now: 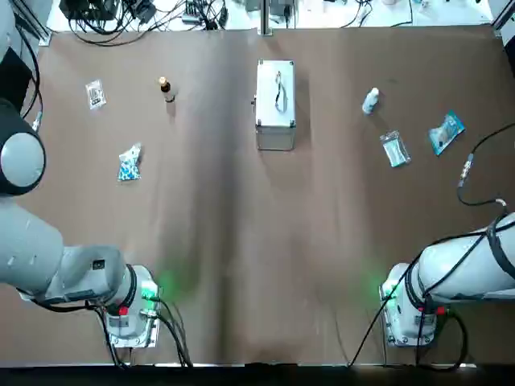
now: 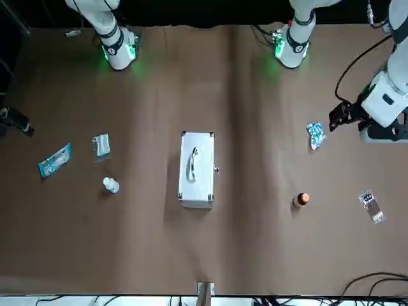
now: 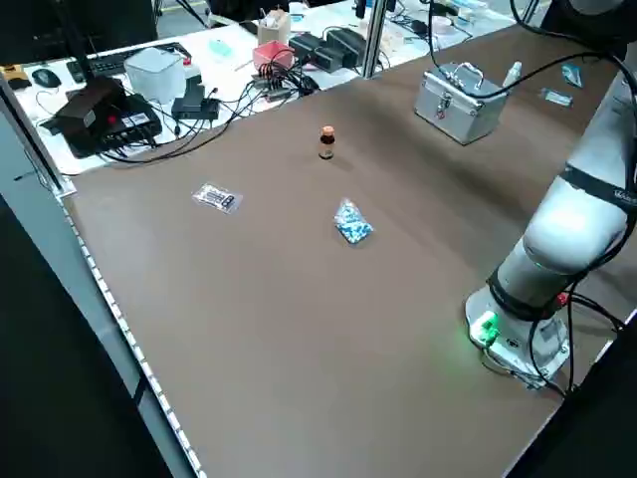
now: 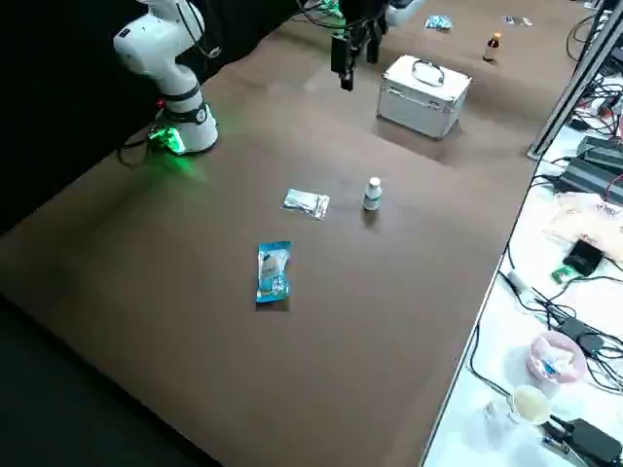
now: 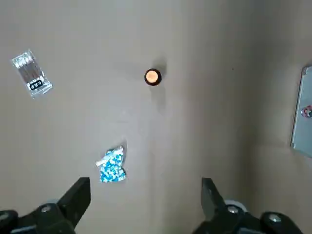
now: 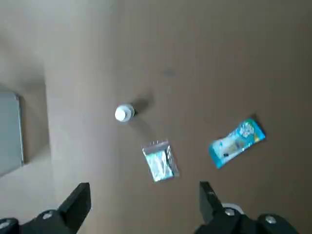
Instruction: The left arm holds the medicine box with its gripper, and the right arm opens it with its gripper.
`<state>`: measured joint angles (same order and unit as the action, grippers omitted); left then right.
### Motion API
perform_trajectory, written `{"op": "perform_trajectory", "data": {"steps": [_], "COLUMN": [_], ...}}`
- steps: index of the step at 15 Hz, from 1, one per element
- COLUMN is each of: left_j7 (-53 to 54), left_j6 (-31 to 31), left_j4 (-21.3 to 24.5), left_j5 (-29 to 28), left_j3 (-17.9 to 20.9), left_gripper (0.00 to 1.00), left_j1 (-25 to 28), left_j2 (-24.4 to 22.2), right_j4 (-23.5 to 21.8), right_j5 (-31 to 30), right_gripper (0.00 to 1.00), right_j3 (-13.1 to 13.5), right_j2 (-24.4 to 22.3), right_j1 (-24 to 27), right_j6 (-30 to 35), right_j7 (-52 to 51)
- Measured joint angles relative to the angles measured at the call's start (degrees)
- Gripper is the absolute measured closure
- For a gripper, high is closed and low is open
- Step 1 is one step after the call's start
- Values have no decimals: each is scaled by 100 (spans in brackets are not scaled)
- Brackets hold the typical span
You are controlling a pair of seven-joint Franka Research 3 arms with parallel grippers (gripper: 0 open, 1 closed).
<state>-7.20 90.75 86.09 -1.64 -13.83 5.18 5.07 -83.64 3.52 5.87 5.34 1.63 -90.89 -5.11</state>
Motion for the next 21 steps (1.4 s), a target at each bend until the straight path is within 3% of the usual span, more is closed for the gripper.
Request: {"op": "perform_trajectory", "data": {"steps": [2,8,15,18,21], "left_j7": [52,-55,-1877,-2451,-3767], "left_j6": [30,35,204,873,1538], "left_j4": [-3,5,355,859,1223], "left_j5": [0,0,132,160,346], "left_j3": [0,0,-67,-125,-194], "left_gripper": [0,0,0,0,0], "left_j1": [0,-1,-70,-124,-375], "left_j2": [0,165,1049,1164,1236], "right_j4": [33,54,26,5,-2], "right_j5": [-3,-1,926,1058,1083], "right_gripper": [2,2,2,2,1], "right_j3": [-7,-56,-131,-147,-161], "right_j2": [-79,-82,191,557,989], "right_j1": [3,-28,-701,-1264,-1918], "right_j6": [336,385,257,-385,-1113], "right_j7": [-6,-7,24,727,1632]}}
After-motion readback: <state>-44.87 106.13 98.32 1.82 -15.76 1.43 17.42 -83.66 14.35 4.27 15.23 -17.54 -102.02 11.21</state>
